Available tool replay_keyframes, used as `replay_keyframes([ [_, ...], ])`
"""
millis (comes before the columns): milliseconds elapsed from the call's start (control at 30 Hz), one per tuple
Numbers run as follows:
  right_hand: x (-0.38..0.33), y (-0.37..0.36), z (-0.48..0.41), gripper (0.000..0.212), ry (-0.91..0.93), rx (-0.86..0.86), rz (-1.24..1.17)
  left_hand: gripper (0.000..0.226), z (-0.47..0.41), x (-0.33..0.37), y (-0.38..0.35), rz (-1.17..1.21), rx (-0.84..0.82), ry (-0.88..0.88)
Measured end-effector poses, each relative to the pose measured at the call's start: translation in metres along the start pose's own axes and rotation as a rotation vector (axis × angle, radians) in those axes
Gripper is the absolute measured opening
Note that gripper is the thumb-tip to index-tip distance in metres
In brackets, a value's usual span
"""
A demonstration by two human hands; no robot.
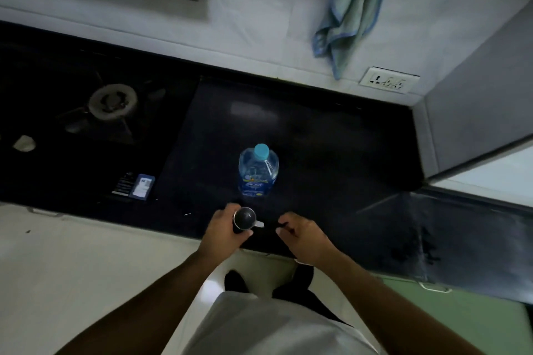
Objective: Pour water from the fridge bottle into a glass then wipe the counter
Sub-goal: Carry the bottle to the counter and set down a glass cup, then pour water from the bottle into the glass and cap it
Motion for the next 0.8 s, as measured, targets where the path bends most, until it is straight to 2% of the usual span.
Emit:
replay_keyframes([
  [167,-0.033,0.043,-0.007,0.023,0.020,0.167,-0.071,0.060,-0.007,0.001,-0.006,0.005,-0.009,-0.026],
  [233,-0.065,0.068,-0.005,0.034,0.096,0.280,-0.124,0.065,-0.010,0.001,-0.006,-0.010,-0.033,-0.036],
  [300,-0.102,0.089,0.000,0.049,0.189,0.364,-0.114,0.080,-0.009,0.000,-0.005,-0.006,-0.072,-0.025],
  [400,-0.148,0.096,-0.010,0.063,0.255,0.408,0.172,0.097,-0.003,-0.002,0.006,0.060,-0.056,0.013],
  [500,-0.173,0.083,-0.029,0.055,0.276,0.439,0.595,0.094,0.000,0.001,0.033,0.094,0.064,0.049],
  [567,-0.178,0.079,-0.037,0.047,0.269,0.449,0.700,0.094,-0.006,0.009,0.052,0.113,0.123,0.047],
  [633,-0.183,0.084,-0.036,0.043,0.282,0.470,0.679,0.098,-0.018,0.023,0.070,0.123,0.139,0.019],
  [700,-0.192,0.095,-0.023,0.038,0.376,0.510,0.530,0.103,-0.031,0.044,0.087,0.148,0.119,-0.044],
  [800,-0.204,0.125,0.008,0.032,0.474,0.536,0.222,0.089,-0.047,0.084,0.105,0.283,0.028,-0.172],
])
Point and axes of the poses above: each hand's wrist, its own z-axis away from the middle knuckle, its own y-axis out of the back of the hand, x = y × z, the point moved 8 cm from there along -z, towards the middle knuckle, and after that the axes turned 11 degrees about -y, right-handed, at the moved point
